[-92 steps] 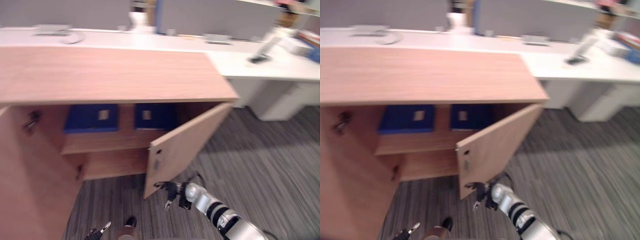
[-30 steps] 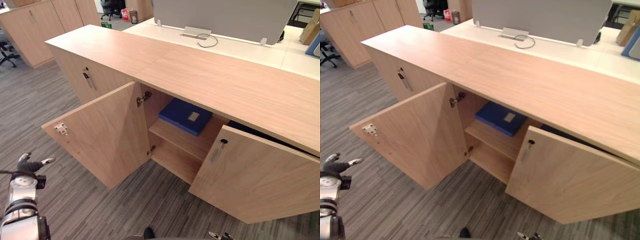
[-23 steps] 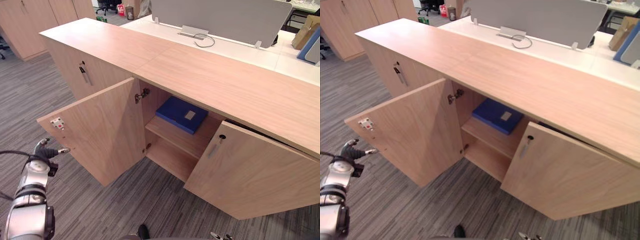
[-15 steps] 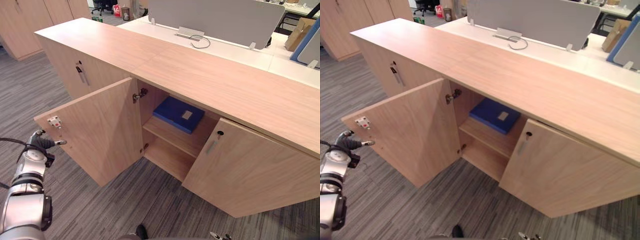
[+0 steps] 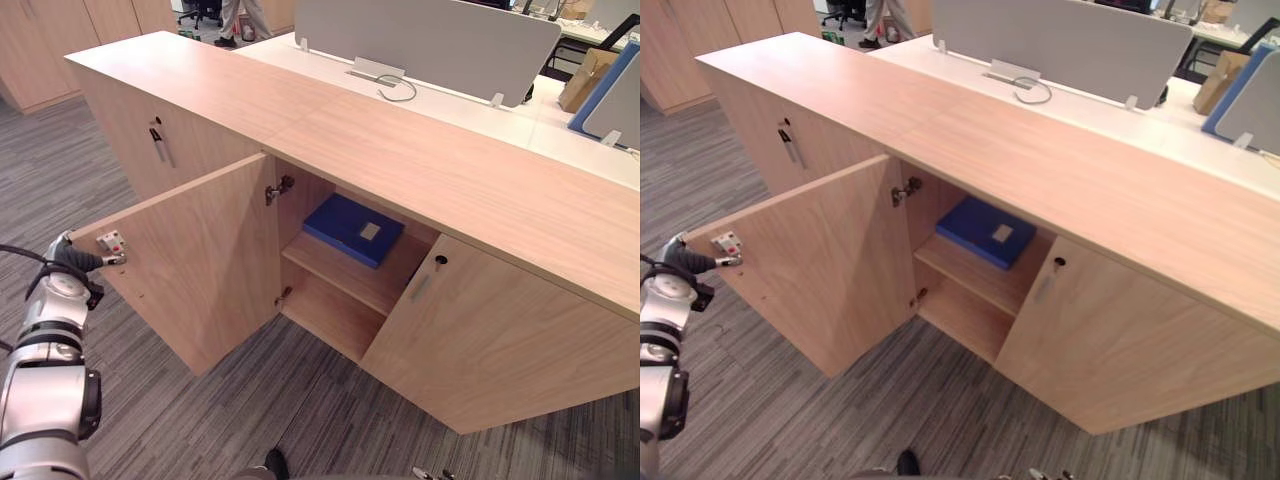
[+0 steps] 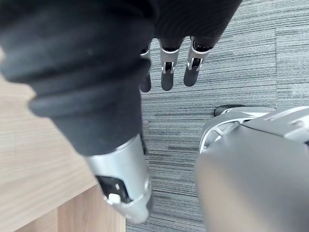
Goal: Walk over to the cabinet, pick up the folder, carry it to the office cabinet, place the folder inside the office cabinet, then close the office cabinet door
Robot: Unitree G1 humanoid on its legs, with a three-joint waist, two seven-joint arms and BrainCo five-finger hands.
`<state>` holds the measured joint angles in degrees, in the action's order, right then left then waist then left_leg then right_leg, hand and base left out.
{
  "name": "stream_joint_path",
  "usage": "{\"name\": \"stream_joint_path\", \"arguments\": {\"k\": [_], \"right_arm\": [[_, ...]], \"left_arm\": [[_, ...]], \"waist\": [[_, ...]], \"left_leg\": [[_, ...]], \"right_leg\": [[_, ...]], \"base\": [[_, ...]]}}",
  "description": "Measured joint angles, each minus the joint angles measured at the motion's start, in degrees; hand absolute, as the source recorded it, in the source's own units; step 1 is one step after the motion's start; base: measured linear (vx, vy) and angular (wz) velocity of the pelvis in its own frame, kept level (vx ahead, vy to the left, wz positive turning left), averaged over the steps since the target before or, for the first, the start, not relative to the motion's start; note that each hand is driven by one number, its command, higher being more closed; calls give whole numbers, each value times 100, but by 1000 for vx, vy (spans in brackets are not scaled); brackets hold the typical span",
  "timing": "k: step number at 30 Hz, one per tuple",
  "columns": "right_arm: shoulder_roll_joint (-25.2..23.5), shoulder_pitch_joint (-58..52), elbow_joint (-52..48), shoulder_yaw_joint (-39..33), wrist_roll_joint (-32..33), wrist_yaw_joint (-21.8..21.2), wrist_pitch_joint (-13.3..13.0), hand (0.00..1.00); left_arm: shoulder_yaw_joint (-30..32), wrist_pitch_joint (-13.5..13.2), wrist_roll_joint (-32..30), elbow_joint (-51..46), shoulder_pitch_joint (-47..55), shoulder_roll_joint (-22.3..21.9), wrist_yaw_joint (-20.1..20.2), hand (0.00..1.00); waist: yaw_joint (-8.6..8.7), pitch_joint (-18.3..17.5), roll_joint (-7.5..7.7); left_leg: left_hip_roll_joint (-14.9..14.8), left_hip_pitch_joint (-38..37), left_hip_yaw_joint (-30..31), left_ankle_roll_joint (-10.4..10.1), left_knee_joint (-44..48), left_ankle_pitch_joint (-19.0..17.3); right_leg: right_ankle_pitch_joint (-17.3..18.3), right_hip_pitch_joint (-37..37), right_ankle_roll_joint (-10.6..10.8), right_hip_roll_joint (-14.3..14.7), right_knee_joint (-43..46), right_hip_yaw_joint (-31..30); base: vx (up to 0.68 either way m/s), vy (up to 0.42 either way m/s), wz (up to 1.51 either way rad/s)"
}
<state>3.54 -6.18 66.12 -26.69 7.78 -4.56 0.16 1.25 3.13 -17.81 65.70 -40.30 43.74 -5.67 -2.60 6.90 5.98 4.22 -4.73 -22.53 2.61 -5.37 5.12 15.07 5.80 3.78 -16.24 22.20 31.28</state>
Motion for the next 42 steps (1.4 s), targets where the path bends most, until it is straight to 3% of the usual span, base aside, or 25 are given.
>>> {"name": "stream_joint_path", "arguments": {"k": [2,6,12,18,21,24,28,30,31,34,38,42], "right_arm": [[5,-6,-3,161,-1,7,-6,0],[10,21,-2,153,4,30,-11,0],[4,259,-3,90,7,45,-17,0],[-101,279,1,80,6,96,-11,0],[-149,255,142,-68,6,135,-13,0],[-144,172,288,-206,7,160,-31,0],[-73,30,469,-349,5,177,-41,0],[-38,-20,483,-347,5,176,-46,0],[1,-27,548,-335,3,172,-50,0],[67,-28,610,-322,1,166,-50,0],[53,-38,599,-359,-1,187,-37,0],[-7,-38,559,-586,-16,250,-22,0]], "left_arm": [[-3,148,2,-384,82,-162,-60,0],[-66,169,-13,-1722,811,-542,-95,0],[-955,82,71,-1831,1569,-1305,43,0],[-1821,-186,272,-1927,2384,-2559,358,0],[-2632,-346,471,-2672,2620,-2965,595,0],[-3320,-575,779,-3556,2720,-3113,929,0],[-3826,-896,1870,-5052,2958,-3203,1494,0],[-3836,-1044,2512,-5355,3062,-3312,1680,0],[-3829,-1047,3004,-5394,3096,-3418,1753,0],[-3793,-1046,3679,-5393,3173,-3506,1843,0],[-3471,-1152,3706,-5261,3400,-3656,1683,0],[-2477,-1148,3632,-4888,3902,-3676,1492,0]], "waist": [[-23,-12,13],[-128,-28,25],[-133,-37,15],[40,-134,-33],[175,-291,-80],[192,-377,-196],[217,-523,-344],[218,-575,-410],[219,-595,-438],[219,-660,-467],[262,-665,-494],[330,-639,-507]], "left_leg": [[14,77,77,28,3,21],[92,181,205,49,11,53],[286,187,304,35,2,71],[364,279,321,40,1,67],[363,406,339,24,8,80],[362,454,340,-31,29,124],[348,427,342,-20,74,130],[321,405,342,-10,73,134],[293,360,343,-3,66,134],[245,366,343,16,62,146],[145,361,390,72,37,196],[14,348,380,130,35,239]], "right_leg": [[-25,-41,4,-1,4,0],[-62,-88,27,-74,49,16],[-12,-79,143,-364,251,202],[21,-113,220,-487,282,356],[24,-201,204,-507,281,460],[1,-242,175,-506,277,463],[-42,-180,185,-477,208,463],[-57,-142,211,-432,154,463],[-59,-67,213,-375,67,463],[-58,-60,214,-308,16,464],[-77,4,245,-138,-158,494],[-132,116,233,96,-456,492]], "base": [[-46,44,21],[-59,67,26],[-80,83,12],[-103,71,10],[-102,47,6],[-64,45,1],[-52,37,-3],[-42,9,-3],[-46,-1,-4],[-49,-10,-3],[-45,-19,0],[-39,-45,-7]]}}
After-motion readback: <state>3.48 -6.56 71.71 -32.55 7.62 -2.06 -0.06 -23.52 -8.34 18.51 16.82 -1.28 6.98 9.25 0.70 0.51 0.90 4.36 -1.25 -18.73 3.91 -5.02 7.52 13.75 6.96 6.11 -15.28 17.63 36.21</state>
